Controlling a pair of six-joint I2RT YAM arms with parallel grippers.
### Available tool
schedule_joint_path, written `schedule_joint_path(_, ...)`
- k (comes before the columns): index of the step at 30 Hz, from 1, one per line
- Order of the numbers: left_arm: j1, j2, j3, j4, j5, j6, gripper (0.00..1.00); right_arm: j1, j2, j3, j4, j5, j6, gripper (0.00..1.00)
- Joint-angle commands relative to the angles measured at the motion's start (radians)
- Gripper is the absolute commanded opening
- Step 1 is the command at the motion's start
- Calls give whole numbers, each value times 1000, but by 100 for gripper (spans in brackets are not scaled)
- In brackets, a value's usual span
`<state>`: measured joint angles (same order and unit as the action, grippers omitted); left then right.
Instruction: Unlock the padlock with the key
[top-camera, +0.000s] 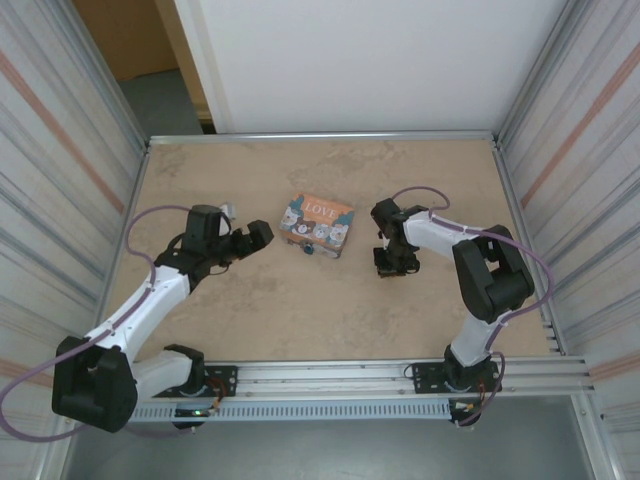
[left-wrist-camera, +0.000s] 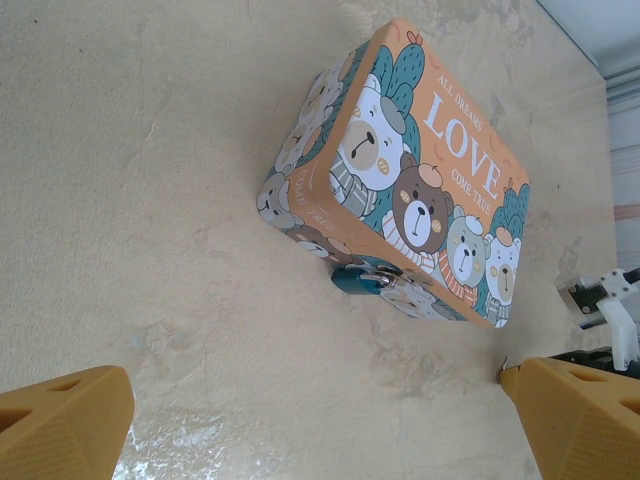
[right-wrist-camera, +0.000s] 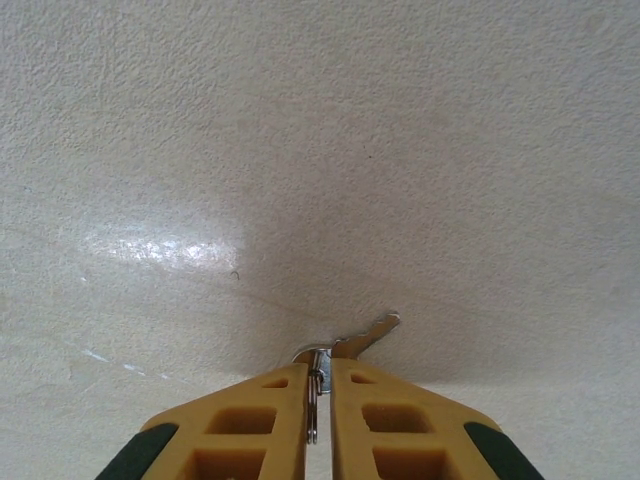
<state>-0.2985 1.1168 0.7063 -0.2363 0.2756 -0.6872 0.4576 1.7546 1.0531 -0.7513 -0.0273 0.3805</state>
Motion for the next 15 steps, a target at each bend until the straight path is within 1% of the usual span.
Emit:
schedule_joint_path(1, -2, -8, 16, -25, -16, 2, 99, -5, 47, -10, 4, 1, -11, 10)
schedule_joint_path(6, -2, -18, 24, -34, -16, 3, 99, -5, 6, -26, 17, 7, -18, 0)
schedule_joint_path(11, -2, -26, 35, -26, 10, -6, 99, -2, -107, -63, 95, -19, -54, 0)
schedule_joint_path(15, -2, -20, 57, -14, 78, -19, 99, 4, -198, -74, 142, -46, -108, 0)
